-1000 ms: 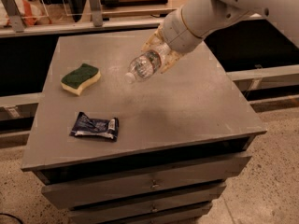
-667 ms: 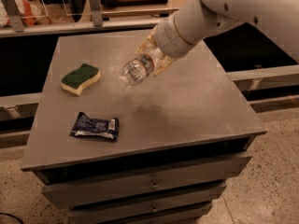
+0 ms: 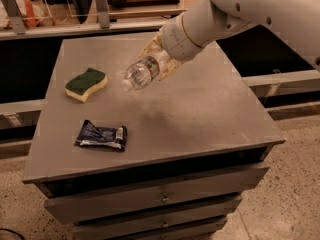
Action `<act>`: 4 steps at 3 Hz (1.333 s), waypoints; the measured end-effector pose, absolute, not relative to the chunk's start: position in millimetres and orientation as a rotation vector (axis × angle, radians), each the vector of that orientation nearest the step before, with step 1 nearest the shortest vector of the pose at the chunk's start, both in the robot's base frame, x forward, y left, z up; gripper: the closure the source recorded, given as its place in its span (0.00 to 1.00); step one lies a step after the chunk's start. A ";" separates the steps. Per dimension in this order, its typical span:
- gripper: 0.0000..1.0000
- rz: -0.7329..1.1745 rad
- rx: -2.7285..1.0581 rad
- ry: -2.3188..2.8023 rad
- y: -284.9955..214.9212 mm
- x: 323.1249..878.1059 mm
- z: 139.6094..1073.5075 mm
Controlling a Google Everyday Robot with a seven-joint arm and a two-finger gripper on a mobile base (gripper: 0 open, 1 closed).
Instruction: Move water bottle near sponge
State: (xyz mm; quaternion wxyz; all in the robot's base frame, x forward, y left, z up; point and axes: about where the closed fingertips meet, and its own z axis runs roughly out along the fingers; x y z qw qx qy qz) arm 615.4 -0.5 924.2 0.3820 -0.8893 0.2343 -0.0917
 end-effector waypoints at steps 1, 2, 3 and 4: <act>1.00 -0.232 -2.246 0.533 21.6 626.5 923.7; 1.00 -0.220 -2.241 0.434 50.2 639.4 922.1; 1.00 -0.206 -2.239 0.360 73.3 647.7 919.4; 1.00 -0.190 -2.247 0.304 93.8 649.2 913.5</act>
Offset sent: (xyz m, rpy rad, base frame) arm 0.0421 0.0818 -0.0037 0.0612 -0.0909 0.2067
